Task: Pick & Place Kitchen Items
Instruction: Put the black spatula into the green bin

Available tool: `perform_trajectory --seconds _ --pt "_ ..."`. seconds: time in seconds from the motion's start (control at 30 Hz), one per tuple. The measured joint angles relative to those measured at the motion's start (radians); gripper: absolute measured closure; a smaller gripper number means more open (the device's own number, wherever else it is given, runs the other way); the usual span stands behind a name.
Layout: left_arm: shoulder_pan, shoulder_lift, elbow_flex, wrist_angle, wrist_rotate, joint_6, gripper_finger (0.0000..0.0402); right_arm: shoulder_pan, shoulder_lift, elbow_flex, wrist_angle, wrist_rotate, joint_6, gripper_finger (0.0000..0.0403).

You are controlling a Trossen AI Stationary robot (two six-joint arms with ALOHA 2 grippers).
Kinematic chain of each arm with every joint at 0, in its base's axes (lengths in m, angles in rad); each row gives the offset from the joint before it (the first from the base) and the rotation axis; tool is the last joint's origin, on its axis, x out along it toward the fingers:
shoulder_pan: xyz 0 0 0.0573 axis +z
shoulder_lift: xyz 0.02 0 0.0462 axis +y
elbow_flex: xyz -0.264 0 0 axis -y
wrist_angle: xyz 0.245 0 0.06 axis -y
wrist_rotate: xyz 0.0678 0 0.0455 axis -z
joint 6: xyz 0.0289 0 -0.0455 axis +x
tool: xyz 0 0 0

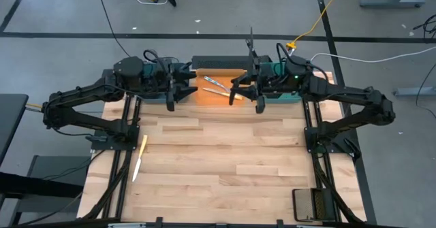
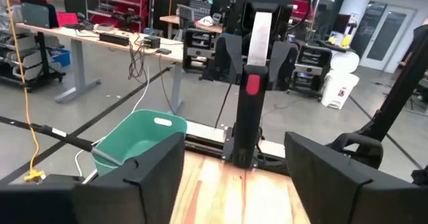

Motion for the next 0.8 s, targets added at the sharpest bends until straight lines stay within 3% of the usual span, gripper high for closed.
perform_trajectory --seconds 0.53,0.8 --pt "0.0 -0.038 0.0 -0.001 0.013 0.021 0.0273 -0.021 -0.169 0.0 -0.27 0.051 -0.062 0.0277" --pt "0.0 -0.045 0.0 0.001 0.013 0.024 0.0319 -0.04 -0.237 0.0 -0.381 0.051 -0.073 0.0277"
